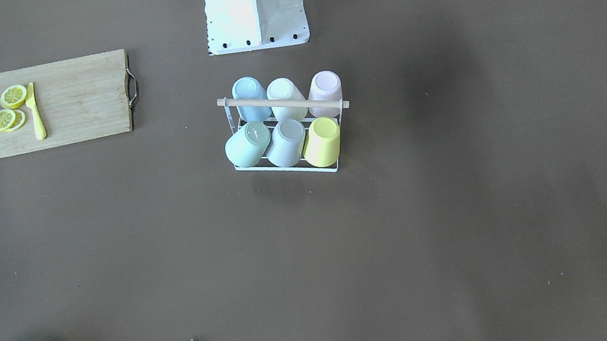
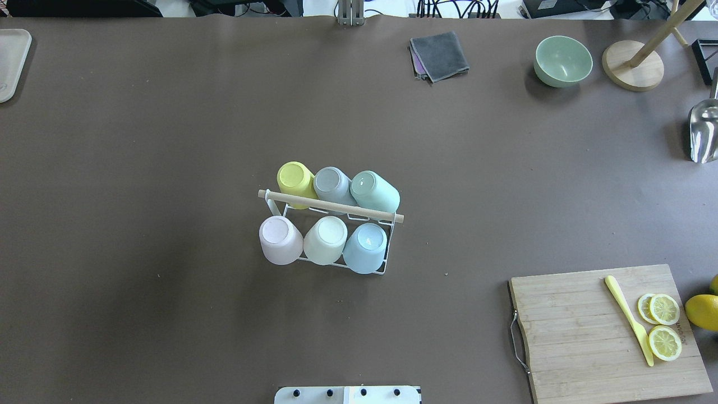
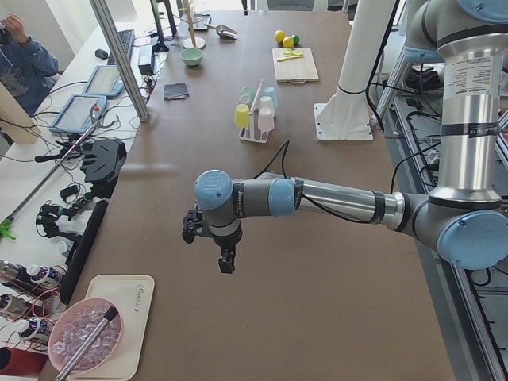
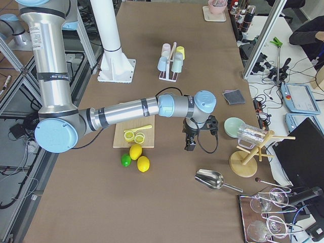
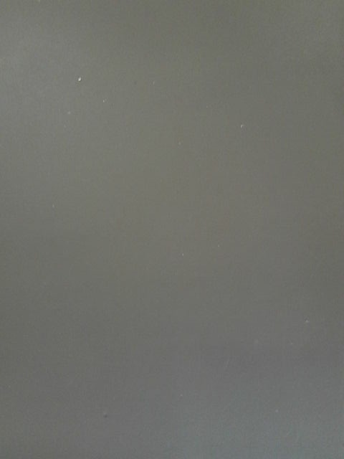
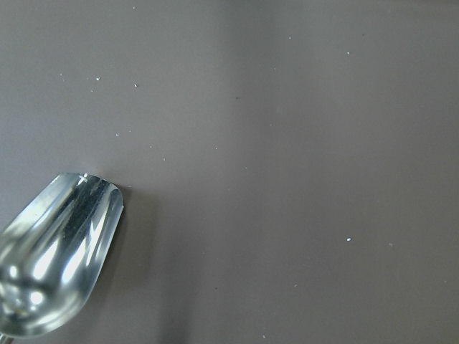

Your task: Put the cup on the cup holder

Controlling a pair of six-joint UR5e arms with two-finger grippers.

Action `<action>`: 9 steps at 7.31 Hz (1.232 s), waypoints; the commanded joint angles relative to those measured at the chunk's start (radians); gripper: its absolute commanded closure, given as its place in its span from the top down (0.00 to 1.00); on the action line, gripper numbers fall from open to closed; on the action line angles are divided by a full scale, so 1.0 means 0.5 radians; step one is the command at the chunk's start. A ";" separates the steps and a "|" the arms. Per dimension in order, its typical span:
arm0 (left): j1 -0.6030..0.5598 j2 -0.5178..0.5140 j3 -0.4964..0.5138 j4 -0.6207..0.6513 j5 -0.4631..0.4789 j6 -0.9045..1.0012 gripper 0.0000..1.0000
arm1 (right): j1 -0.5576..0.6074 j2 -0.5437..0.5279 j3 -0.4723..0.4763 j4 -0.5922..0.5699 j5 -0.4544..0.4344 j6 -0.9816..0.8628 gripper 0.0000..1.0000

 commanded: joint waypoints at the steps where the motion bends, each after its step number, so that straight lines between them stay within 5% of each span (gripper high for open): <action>1: -0.045 0.051 0.033 0.003 0.000 0.013 0.99 | 0.074 -0.059 -0.002 0.004 0.005 -0.007 1.00; 7: -0.205 0.128 0.046 -0.003 -0.003 0.007 0.99 | 0.141 -0.127 -0.009 0.004 0.005 -0.010 1.00; 9: -0.205 0.165 0.061 -0.027 -0.138 0.010 0.99 | 0.151 -0.139 -0.006 0.004 0.005 -0.007 1.00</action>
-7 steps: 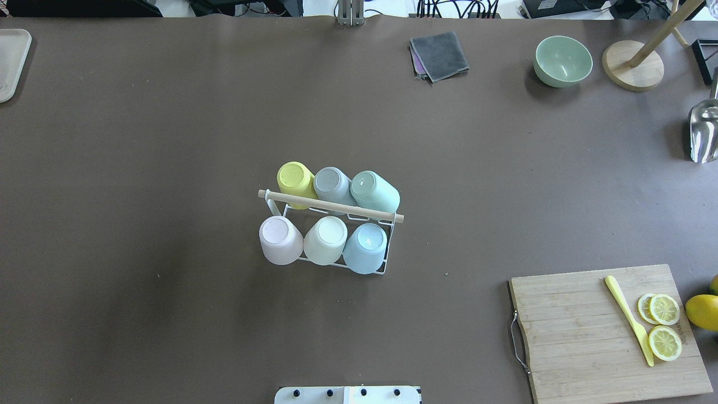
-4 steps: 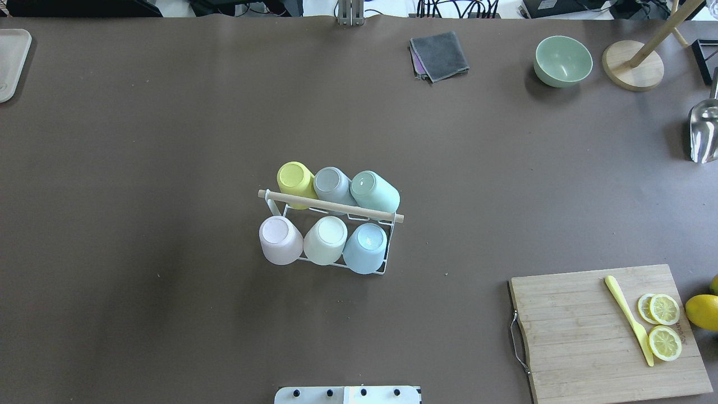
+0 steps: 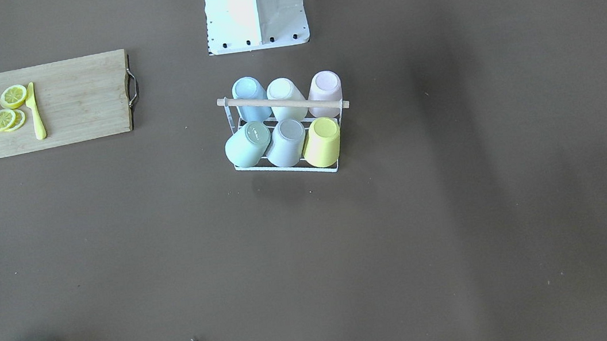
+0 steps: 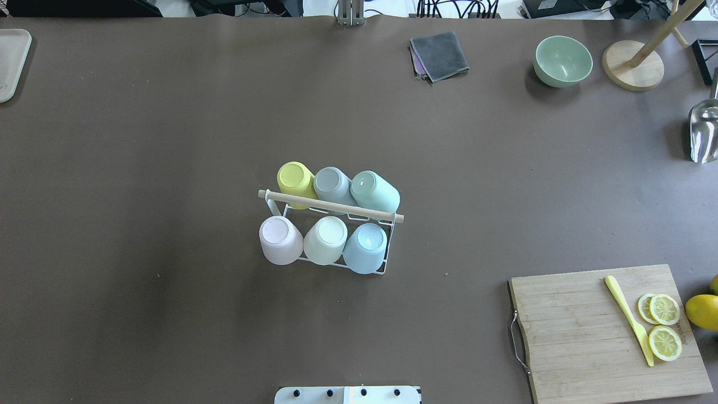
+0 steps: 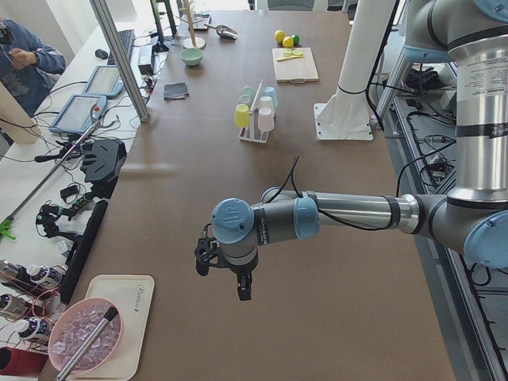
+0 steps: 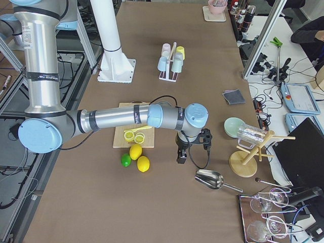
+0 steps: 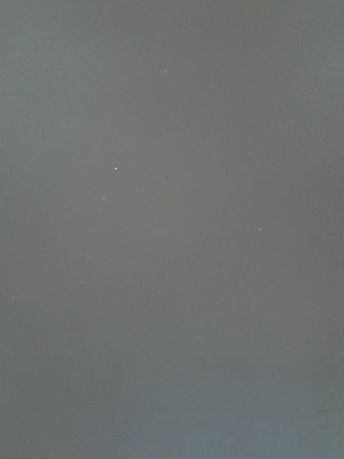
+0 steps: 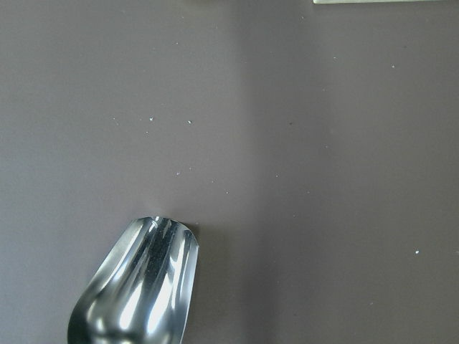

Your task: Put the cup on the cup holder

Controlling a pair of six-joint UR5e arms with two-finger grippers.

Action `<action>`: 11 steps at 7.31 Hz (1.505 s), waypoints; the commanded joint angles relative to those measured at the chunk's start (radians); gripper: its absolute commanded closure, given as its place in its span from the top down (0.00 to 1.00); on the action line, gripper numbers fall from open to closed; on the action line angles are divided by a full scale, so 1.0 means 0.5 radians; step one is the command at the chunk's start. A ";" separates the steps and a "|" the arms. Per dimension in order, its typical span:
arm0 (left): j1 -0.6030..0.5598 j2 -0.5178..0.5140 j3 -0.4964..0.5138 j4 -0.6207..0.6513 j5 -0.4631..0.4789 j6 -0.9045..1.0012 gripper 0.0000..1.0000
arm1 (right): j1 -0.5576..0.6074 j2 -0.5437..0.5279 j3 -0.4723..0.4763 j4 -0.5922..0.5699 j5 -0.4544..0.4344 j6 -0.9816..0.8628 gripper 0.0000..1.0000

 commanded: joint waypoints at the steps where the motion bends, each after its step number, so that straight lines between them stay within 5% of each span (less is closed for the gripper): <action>1: -0.001 0.015 0.002 -0.073 -0.085 -0.002 0.99 | 0.004 -0.015 0.003 0.000 0.000 -0.001 1.00; 11: -0.013 0.033 -0.004 -0.104 -0.119 0.001 0.99 | 0.004 -0.006 0.000 0.003 -0.003 0.005 1.00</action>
